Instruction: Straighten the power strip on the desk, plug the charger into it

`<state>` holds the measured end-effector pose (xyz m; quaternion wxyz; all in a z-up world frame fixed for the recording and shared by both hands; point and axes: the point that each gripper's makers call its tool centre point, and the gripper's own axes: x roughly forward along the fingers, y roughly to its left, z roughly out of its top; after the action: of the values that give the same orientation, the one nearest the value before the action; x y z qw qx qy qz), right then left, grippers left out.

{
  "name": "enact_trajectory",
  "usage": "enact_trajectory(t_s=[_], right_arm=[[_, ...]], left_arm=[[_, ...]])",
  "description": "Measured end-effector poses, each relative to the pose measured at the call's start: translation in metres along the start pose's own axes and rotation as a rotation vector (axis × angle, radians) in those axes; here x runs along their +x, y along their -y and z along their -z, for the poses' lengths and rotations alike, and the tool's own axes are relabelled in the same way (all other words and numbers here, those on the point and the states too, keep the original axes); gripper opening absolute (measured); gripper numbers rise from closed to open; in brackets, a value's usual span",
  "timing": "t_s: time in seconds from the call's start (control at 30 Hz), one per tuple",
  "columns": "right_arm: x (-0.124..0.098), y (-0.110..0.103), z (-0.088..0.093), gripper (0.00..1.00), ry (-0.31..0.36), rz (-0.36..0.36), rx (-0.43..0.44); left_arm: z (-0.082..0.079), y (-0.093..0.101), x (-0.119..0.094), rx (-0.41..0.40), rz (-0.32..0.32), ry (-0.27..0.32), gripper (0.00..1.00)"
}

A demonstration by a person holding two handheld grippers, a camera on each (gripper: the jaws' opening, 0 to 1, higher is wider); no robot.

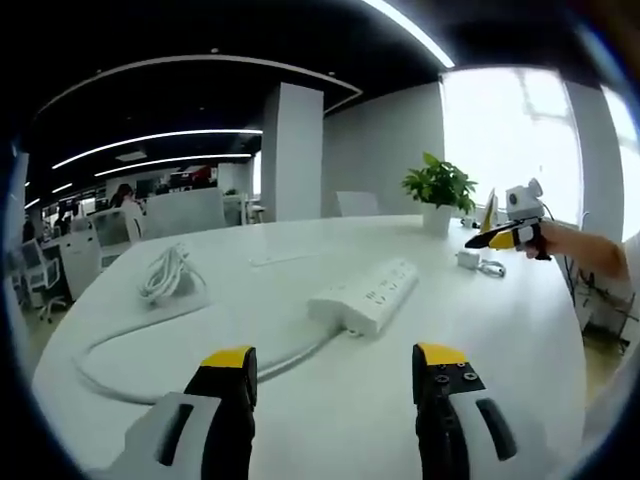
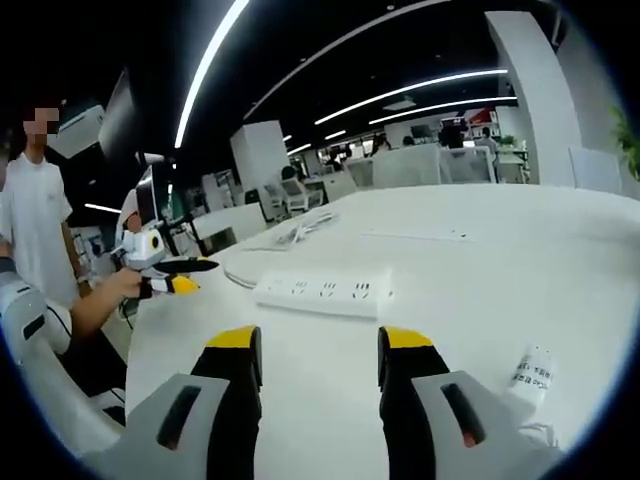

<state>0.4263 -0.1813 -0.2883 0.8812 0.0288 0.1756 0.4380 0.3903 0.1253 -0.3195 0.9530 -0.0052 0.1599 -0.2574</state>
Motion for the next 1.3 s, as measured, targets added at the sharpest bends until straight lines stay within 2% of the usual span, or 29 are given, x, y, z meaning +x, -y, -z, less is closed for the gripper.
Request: enact_trajectory(t_s=[0.63, 0.83, 1.3], right_arm=[[-0.003, 0.006, 0.008, 0.46, 0.013, 0.001, 0.016], [-0.001, 0.010, 0.007, 0.50, 0.014, 0.013, 0.001], [0.006, 0.001, 0.007, 0.50, 0.010, -0.002, -0.040]], left_arm=[[0.008, -0.003, 0.011, -0.007, 0.004, 0.000, 0.64], [0.009, -0.005, 0.015, 0.028, -0.009, -0.009, 0.64], [0.011, -0.004, 0.020, 0.013, 0.008, 0.000, 0.64]])
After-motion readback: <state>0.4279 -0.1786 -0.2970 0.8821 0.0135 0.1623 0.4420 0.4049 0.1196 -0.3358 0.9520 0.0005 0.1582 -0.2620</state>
